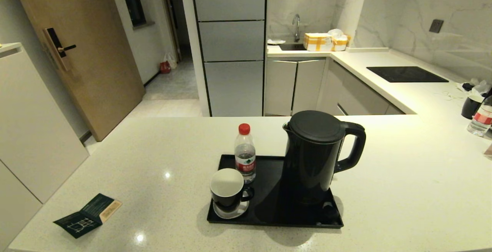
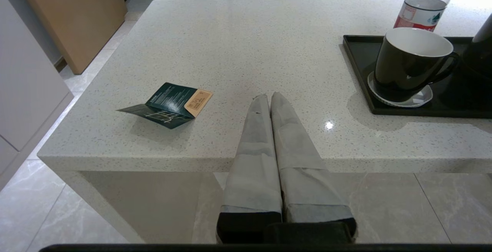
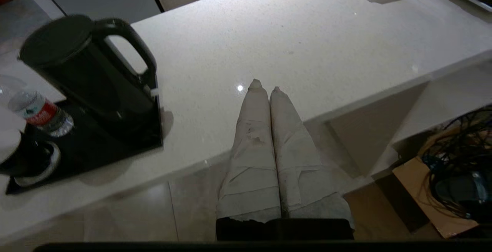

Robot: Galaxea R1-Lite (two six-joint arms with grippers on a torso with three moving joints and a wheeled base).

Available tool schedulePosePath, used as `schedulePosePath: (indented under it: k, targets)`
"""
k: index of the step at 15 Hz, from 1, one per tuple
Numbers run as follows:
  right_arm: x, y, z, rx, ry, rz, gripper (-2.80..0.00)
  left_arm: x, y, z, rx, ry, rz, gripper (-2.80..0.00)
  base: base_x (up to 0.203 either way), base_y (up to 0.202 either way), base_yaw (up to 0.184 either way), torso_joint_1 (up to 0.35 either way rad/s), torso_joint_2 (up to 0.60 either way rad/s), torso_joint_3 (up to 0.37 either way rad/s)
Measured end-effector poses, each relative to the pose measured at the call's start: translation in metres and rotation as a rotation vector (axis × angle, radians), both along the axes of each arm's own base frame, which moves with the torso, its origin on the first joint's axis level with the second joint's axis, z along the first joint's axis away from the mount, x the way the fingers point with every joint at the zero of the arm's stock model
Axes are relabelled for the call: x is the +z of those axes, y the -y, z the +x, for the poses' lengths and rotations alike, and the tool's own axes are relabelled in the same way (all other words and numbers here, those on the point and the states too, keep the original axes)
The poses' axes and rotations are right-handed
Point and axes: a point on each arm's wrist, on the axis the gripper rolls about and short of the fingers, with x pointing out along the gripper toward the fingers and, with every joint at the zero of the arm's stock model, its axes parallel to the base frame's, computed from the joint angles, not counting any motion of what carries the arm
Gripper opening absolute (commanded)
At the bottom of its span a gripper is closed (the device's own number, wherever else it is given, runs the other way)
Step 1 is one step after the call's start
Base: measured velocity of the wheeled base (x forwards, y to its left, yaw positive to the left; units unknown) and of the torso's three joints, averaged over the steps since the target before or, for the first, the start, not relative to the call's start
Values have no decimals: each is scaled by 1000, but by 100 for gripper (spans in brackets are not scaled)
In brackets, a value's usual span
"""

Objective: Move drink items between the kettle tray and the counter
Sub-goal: Pick up the kettle

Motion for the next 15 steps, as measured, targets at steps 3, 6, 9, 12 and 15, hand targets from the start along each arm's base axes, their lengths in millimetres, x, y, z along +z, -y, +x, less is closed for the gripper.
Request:
schedulePosePath:
  k: [3, 6, 9, 12, 15]
  targets:
    - [-40, -1, -31, 35, 40, -92, -280, 0, 0, 0, 0, 0, 0, -280, 0, 0, 0, 0, 0, 0]
    - [-68, -1, -33, 48, 155, -145, -280, 0, 0, 0, 0, 0, -1, -280, 0, 0, 0, 0, 0, 0]
    - [-92, -1, 6, 59, 222, -137, -280, 0, 0, 0, -1, 1, 0, -280, 0, 0, 0, 0, 0, 0]
    - [-145, -2, 59, 98, 188, -209, -280, 0, 0, 0, 0, 0, -1, -280, 0, 0, 0, 0, 0, 0]
    - [-173, -4, 80, 199, 249, -239, -280, 0, 0, 0, 0, 0, 0, -280, 0, 0, 0, 0, 0, 0]
